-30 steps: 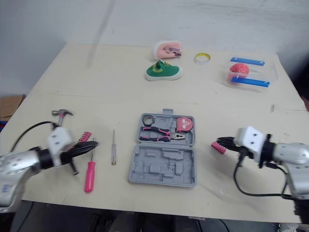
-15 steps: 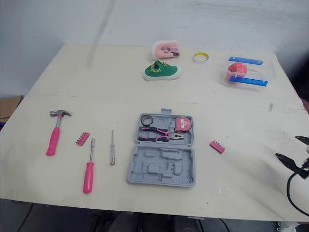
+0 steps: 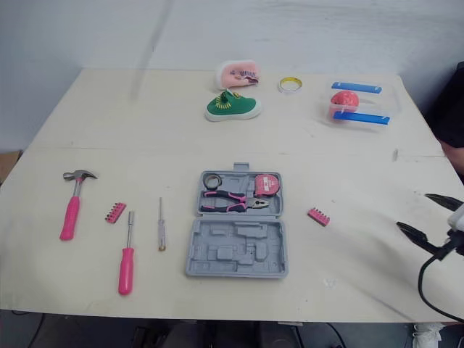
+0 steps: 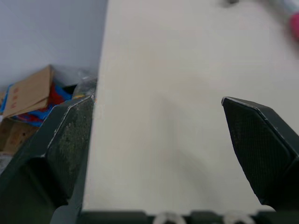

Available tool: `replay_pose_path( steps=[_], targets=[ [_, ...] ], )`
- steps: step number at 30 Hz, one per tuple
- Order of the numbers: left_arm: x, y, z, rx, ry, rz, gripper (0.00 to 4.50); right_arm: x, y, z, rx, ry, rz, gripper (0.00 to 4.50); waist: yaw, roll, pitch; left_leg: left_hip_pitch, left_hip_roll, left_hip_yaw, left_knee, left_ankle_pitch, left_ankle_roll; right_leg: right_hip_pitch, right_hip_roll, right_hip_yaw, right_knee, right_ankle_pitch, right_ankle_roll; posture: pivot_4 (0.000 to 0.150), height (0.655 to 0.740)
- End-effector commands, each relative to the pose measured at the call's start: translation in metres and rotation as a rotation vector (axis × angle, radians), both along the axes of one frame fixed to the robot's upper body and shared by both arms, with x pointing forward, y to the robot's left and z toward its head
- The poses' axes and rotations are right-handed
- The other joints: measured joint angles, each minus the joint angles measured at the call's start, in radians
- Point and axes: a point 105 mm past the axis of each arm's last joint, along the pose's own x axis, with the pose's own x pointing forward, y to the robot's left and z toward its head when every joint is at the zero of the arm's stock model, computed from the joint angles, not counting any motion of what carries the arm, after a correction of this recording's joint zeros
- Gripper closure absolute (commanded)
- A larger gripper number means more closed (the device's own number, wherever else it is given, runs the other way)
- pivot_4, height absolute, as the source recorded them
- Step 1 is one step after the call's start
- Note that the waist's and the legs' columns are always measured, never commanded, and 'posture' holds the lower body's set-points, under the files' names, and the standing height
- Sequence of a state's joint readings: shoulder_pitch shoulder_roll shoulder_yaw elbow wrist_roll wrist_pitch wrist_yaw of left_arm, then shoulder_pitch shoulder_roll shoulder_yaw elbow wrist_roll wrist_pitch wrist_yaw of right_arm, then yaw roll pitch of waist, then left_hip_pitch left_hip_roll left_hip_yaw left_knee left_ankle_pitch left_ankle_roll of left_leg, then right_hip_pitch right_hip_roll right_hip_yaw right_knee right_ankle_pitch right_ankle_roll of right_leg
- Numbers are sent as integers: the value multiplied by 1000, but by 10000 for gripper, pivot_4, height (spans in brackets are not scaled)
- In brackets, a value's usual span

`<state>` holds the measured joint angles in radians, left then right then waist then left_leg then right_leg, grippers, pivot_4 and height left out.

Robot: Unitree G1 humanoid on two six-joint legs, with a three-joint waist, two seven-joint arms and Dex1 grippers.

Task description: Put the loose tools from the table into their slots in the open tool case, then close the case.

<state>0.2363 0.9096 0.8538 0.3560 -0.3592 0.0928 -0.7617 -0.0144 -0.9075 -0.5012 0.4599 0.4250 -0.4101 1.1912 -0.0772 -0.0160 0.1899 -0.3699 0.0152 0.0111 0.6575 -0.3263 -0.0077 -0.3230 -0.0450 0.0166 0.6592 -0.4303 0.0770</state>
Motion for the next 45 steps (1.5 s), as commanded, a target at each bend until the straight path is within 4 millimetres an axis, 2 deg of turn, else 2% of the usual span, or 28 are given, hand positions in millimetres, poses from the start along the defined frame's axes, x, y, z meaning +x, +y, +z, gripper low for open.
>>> replay_pose_path(
  steps=[1, 3, 5, 8, 12, 14, 16, 18, 22, 29, 36, 39, 41, 44, 45],
  targets=[
    [13, -55, 18, 39, -11, -177, 597, 5, 45, 25, 128, -107, 162, 0, 0, -1, 0, 0, 0, 0, 1, 0, 0, 0, 0, 0, 0, 0, 0, 1500, 7400],
    [19, -85, 26, -13, -40, -191, 597, 4, 71, 24, 127, -121, 269, 0, 3, -1, 0, -1, 0, -1, 2, 1, -1, 0, 0, 0, 0, 0, 0, 1500, 7400],
    [22, -118, 22, -56, 12, -207, 597, 3, 98, 23, 158, -123, 382, 0, 12, -1, 0, -1, 0, -1, 2, 1, -1, 1, 0, 0, 0, 0, 0, 1500, 7400],
    [24, -146, 18, -56, 71, -229, 597, 0, 116, 21, 147, -115, 484, 0, 23, 0, 0, -1, 0, -1, 3, 1, -2, 1, 0, 0, -1, 0, 0, 1500, 7400],
    [31, -179, 19, -120, 77, -237, 597, 2, 129, 23, 151, -119, 571, 0, 32, -1, 0, -1, 0, -1, 4, 3, -5, 2, 1, 0, -1, 0, 0, 1500, 7400],
    [33, -200, 11, -115, 110, -222, 597, 4, 135, 23, 145, -128, 608, 0, 37, -1, 0, -1, 0, -2, 5, 3, -5, 2, 1, 0, -1, 0, 0, 1500, 7400],
    [34, -208, 8, -108, 125, -207, 597, 4, 137, 22, 140, -132, 624, 0, 45, -1, 0, -1, 0, -2, 6, 3, -5, 3, 1, 0, -1, 0, 0, 1500, 7400],
    [39, -237, 0, -152, 119, -235, 597, 8, 141, 22, 152, -141, 629, 0, 49, 0, 0, -1, 0, -2, 6, 3, -5, 2, 2, 0, -2, 0, 0, 1500, 7400],
    [43, -280, -22, -233, 168, -245, 597, 13, 143, 22, 157, -140, 642, 0, 51, 1, -1, -2, 0, -2, 8, 3, -5, 3, 2, 1, -2, 1, 2, 1500, 7400],
    [56, -297, -34, -208, 189, -209, 597, 14, 145, 24, 153, -144, 655, 0, 50, 0, 0, -2, 0, -2, 9, 3, -5, 3, 4, 1, -2, 1, 2, 1500, 7400],
    [59, -303, -49, -217, 235, -204, 597, 14, 144, 27, 146, -152, 647, 0, 52, 0, 0, -2, 0, -2, 9, 3, -5, 3, 3, 1, -2, 1, 2, 1500, 7400],
    [59, -298, -61, -262, 257, -124, 597, 12, 143, 28, 141, -154, 649, 0, 53, 1, -1, -2, 0, -2, 9, 3, -5, 4, 3, 1, -3, 1, 2, 1500, 7400],
    [58, -301, -67, -272, 277, -135, 597, 12, 143, 29, 142, -154, 649, 0, 53, 1, -1, -1, 0, -2, 9, 3, -5, 4, 3, 1, -3, 1, 2, 1500, 7400],
    [56, -309, -77, -311, 302, -134, 8740, 9, 145, 27, 131, -147, 670, 0, 53, 1, -1, 1, 0, -2, 8, 3, -5, 6, 3, 1, -3, 1, 2, 1500, 7400],
    [55, -308, -79, -306, 305, -124, 14054, 7, 146, 27, 127, -147, 679, 0, 53, 1, -1, 2, 0, -2, 8, 3, -5, 8, 3, 1, -4, 1, 2, 1500, 7400]
  ],
)
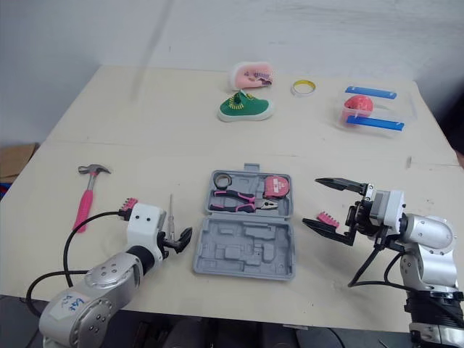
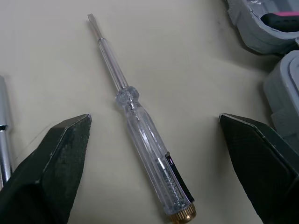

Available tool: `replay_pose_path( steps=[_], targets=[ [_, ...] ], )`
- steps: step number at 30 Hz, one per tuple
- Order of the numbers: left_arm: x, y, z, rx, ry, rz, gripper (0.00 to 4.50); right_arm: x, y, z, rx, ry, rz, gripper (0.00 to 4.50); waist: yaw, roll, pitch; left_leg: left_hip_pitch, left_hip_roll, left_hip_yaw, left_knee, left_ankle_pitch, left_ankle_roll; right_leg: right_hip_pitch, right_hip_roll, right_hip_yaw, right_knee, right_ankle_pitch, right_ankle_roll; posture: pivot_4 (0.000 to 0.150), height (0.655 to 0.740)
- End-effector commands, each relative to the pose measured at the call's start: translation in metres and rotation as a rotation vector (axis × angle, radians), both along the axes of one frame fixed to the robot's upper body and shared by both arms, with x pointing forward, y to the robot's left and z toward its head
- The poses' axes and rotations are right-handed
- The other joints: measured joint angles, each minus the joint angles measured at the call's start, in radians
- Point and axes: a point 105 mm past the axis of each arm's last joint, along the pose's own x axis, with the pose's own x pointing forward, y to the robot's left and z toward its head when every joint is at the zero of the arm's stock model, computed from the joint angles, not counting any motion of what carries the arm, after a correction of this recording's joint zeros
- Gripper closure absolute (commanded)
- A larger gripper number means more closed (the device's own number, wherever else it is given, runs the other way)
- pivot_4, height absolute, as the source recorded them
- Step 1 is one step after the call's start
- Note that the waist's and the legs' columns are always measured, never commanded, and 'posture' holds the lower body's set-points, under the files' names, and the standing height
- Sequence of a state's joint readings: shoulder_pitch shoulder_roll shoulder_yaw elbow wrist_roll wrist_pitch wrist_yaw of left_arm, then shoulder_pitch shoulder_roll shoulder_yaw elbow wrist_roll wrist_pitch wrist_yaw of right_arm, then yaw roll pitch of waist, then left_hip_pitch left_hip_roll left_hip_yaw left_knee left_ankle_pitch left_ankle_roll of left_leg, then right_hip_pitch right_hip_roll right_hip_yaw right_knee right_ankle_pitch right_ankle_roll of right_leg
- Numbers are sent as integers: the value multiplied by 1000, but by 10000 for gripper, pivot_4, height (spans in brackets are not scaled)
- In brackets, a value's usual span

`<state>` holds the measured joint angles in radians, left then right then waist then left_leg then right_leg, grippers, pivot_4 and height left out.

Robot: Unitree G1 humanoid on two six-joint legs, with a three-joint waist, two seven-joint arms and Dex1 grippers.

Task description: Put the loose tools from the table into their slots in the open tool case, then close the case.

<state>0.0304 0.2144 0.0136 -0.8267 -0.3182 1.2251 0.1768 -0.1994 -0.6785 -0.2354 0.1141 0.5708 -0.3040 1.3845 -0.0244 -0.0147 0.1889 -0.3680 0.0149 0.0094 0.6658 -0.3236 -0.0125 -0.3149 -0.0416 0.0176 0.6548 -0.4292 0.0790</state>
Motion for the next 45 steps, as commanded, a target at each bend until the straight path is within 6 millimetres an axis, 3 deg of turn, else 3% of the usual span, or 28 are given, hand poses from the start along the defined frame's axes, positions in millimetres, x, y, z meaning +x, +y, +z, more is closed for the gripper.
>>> replay_pose_path(
  steps=[1, 8, 13, 17, 21, 24, 27, 32, 35, 38, 41, 45],
  targets=[
    [-7, -2, -20, 6, 82, 3, 17557, -8, 2, 10, -25, -52, 40, 0, 0, 0, 0, 1, 0, 0, 0, 0, 0, 1, 0, 0, -1, 0, 0, 1500, 7400],
    [-5, 14, -23, -3, 92, 73, 44942, -22, 16, 9, -14, -41, 133, 0, 3, 2, -1, 3, 0, -4, 0, -1, 1, 8, 0, -4, -7, 1, 1, 1500, 7400],
    [3, 18, -14, 7, 45, 56, 44942, -29, 24, 11, -1, -27, 171, 0, 3, 4, -2, 3, 0, -5, 0, -1, 1, 9, 0, -5, -7, 1, 1, 1500, 7400],
    [12, 19, 6, 60, -75, -20, 44942, -28, 22, 12, 4, -30, 150, 0, 4, 5, -3, 3, 0, -6, 0, -1, 1, 9, 0, -6, -8, 1, 1, 1500, 7400],
    [16, 11, 47, 118, -249, -281, 44942, -25, 10, 9, -50, -27, 106, 0, 4, 5, -2, 0, 0, -8, -1, -1, 1, 9, 0, -9, -9, 1, 1, 1500, 7400],
    [11, 6, 63, 156, -301, -475, 44942, -21, 4, 13, -60, -39, 79, 0, 5, 5, -2, -1, -1, -9, -1, -1, 1, 9, -1, -9, -12, 1, 1, 1500, 7400],
    [2, -9, 83, 203, -351, -788, 44942, -20, -3, 11, -69, -31, 51, 0, 6, 5, -1, -1, -1, -9, -1, -1, 1, 9, -2, -10, -12, 1, 1, 1500, 7400],
    [-11, -34, 99, 213, -296, -1206, 44942, -14, -12, 7, -88, -32, -8, 0, 17, 6, 1, -1, -1, -10, -2, 0, 0, 9, -2, -11, -13, 1, 0, 1500, 7400],
    [-14, -45, 96, 271, -227, -1363, 44942, -15, -14, 4, -91, -27, -10, 0, 20, 7, 1, -2, -1, -10, -2, -1, 1, 9, -1, -11, -13, 1, 0, 1500, 7400],
    [-3, -60, 87, 363, -159, -1435, 44942, -17, -15, 3, -70, -12, -28, 0, 24, 7, 2, -2, -1, -10, -2, -1, 1, 9, 0, -11, -14, 1, 0, 1500, 7400],
    [15, -79, 90, 421, -160, -1423, 44942, -21, -15, 1, -54, 1, -42, 0, 25, 6, 2, -3, -1, -10, -1, -1, 1, 9, 0, -11, -13, 2, 0, 1500, 7400],
    [28, -92, 79, 565, -127, -1455, 44942, -28, -12, -6, -80, 18, -37, 0, 22, 6, 3, -4, -1, -10, -1, -1, 1, 9, 0, -11, -11, 2, 1, 1500, 7400]
  ],
)
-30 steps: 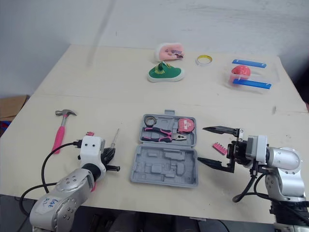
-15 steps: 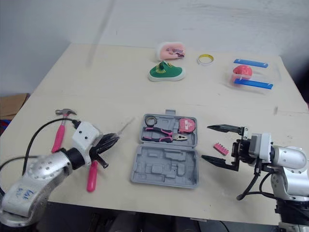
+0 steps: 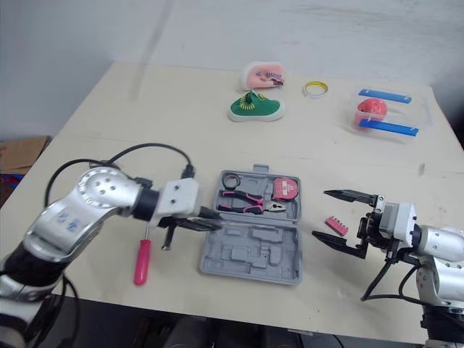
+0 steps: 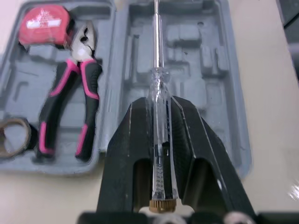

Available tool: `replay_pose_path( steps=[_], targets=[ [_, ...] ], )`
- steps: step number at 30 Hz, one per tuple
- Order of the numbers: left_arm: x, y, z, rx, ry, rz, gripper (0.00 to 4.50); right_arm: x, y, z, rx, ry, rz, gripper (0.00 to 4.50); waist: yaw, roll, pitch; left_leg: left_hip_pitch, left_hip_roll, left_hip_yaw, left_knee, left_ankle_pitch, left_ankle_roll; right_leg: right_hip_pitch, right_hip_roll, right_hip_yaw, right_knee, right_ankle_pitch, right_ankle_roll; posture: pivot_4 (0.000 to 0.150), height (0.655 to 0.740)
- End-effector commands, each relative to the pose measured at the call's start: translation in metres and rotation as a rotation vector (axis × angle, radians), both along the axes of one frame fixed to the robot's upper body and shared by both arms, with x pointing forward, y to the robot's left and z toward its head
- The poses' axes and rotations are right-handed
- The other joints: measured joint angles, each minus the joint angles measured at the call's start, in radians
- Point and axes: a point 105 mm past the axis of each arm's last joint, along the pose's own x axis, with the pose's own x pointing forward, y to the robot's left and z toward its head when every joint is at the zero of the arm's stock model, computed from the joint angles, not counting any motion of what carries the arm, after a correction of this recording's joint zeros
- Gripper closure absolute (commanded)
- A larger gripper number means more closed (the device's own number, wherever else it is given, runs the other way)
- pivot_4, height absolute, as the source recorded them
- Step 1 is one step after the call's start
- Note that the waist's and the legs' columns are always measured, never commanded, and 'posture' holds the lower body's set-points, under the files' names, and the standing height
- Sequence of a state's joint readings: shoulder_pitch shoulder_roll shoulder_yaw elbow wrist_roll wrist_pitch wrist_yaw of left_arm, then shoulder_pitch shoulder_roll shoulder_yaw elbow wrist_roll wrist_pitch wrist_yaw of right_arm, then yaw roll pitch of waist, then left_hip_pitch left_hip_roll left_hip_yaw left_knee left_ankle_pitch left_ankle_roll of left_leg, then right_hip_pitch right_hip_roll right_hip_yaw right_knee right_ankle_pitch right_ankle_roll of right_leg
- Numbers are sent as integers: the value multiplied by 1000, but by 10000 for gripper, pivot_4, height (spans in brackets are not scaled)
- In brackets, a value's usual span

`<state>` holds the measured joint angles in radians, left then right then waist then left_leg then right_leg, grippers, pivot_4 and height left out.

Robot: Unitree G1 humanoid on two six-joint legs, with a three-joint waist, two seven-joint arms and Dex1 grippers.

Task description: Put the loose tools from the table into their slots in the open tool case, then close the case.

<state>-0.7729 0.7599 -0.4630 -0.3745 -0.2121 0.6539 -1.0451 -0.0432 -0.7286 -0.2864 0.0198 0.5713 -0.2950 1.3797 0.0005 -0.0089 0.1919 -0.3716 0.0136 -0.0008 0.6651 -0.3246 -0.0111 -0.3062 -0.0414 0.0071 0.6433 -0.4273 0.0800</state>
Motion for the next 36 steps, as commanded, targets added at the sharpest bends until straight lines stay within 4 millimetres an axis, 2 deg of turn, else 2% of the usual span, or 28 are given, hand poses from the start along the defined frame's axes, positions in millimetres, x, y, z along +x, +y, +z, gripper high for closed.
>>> replay_pose_path(
  steps=[1, 5, 9, 15, 24, 36],
  targets=[
    [7, -9, -8, 71, -39, -16, 44942, -6, 1, 6, -13, -34, -2, 0, -4, 0, 1, 0, 0, 0, 0, 0, 0, 0, 0, 0, 1, 0, 0, 1500, 7400],
    [4, -18, -16, 119, -11, -63, 44942, -7, 3, 6, 1, -40, -25, 0, -3, 1, 2, 0, 0, 1, 0, 0, 0, -1, 1, 1, 1, 0, 0, 1500, 7400],
    [11, -27, -15, 119, -21, -47, 44942, -12, 4, 2, -2, -37, -39, 0, 1, 0, 2, 0, 1, 0, 1, 0, 0, -1, 0, 0, 0, 0, 0, 1500, 7400],
    [12, -29, -17, 105, 3, -10, 44942, -14, 5, 2, 2, -38, -53, 0, 1, 1, 2, 0, 0, 0, 1, 0, 0, -1, 0, 0, 1, 0, 0, 1500, 7400],
    [18, -18, -28, 158, -26, 44, 44942, -15, 5, 2, 6, -38, -58, 0, 1, 1, 2, 0, 0, 0, 1, 0, 0, -1, 0, 0, 1, 0, 0, 1500, 7400],
    [10, -25, -34, 154, -7, 11, 44942, -14, 6, 3, 6, -40, -56, 0, 1, 1, 2, 0, 0, 0, 1, 0, 0, -1, 0, 0, 1, 0, 0, 1500, 7400]
  ],
)
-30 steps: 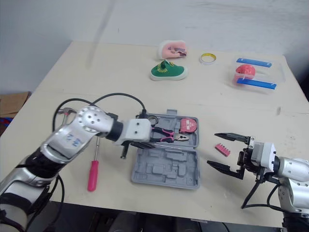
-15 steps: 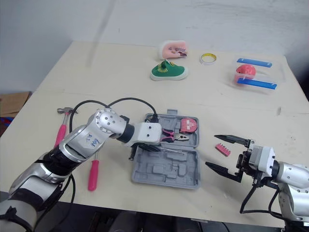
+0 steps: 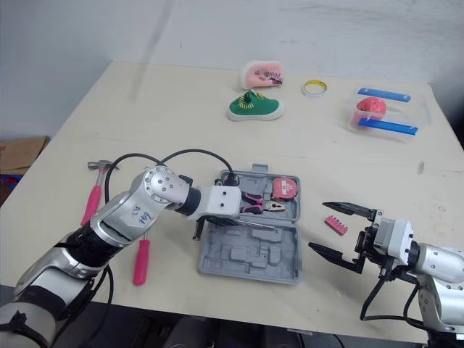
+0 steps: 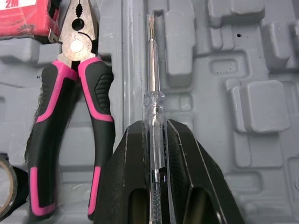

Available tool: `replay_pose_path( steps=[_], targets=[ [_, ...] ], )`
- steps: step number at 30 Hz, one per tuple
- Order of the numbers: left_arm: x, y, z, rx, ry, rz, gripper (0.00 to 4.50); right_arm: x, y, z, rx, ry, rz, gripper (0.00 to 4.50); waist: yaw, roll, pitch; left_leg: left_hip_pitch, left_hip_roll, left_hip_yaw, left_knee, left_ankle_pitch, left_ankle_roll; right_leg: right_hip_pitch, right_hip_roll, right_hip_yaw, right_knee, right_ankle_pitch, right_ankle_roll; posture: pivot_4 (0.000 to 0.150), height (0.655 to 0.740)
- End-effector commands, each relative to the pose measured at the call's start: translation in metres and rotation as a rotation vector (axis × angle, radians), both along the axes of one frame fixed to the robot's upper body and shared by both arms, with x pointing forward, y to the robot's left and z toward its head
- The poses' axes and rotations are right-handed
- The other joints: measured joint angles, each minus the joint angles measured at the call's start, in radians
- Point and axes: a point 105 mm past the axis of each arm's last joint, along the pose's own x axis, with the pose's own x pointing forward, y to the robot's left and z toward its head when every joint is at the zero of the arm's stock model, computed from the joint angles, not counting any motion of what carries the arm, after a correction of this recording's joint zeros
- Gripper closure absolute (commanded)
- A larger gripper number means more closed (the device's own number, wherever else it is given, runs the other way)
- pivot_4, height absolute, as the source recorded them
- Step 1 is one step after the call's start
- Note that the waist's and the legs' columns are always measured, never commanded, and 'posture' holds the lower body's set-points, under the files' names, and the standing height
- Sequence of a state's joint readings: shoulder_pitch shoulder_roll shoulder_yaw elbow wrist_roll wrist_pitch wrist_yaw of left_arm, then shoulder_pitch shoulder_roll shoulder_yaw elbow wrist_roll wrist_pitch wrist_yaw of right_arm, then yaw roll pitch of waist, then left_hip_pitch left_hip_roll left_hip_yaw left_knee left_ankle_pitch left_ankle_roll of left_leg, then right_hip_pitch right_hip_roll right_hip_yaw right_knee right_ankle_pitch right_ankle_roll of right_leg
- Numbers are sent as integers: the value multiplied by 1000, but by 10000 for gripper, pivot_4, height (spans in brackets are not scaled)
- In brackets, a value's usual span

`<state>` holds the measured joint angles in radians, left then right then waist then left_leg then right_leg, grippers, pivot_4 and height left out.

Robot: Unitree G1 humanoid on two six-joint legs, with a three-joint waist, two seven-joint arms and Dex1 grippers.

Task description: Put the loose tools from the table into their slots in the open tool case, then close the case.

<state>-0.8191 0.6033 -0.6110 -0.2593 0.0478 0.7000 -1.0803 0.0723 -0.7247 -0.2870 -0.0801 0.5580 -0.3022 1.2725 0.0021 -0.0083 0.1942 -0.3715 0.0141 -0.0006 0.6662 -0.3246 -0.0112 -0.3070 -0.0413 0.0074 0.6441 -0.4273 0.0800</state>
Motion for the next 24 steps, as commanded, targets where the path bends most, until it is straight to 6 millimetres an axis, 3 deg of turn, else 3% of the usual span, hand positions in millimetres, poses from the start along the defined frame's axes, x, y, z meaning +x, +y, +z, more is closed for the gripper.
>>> replay_pose_path(
  steps=[1, 19, 24],
  targets=[
    [-5, -4, -1, 3, -5, -25, 44942, -2, 2, 9, -5, -49, 6, 0, -1, 0, 0, 0, 0, 0, 0, 0, 0, 0, 0, 0, 0, 0, 0, 1500, 7400],
    [-6, -9, -8, 1, -14, -18, 44942, -4, 1, 9, -1, -44, 1, 0, 1, 0, 0, 0, 0, 0, 0, 0, 0, 0, 0, 0, 1, 0, 0, 1500, 7400],
    [-9, -8, -2, -14, -60, -50, 22069, -3, 2, 8, 3, -39, 5, 0, 1, 0, 0, 0, 0, 0, 0, 0, 0, 0, 0, 0, 1, 0, 0, 1500, 7400]
  ],
)
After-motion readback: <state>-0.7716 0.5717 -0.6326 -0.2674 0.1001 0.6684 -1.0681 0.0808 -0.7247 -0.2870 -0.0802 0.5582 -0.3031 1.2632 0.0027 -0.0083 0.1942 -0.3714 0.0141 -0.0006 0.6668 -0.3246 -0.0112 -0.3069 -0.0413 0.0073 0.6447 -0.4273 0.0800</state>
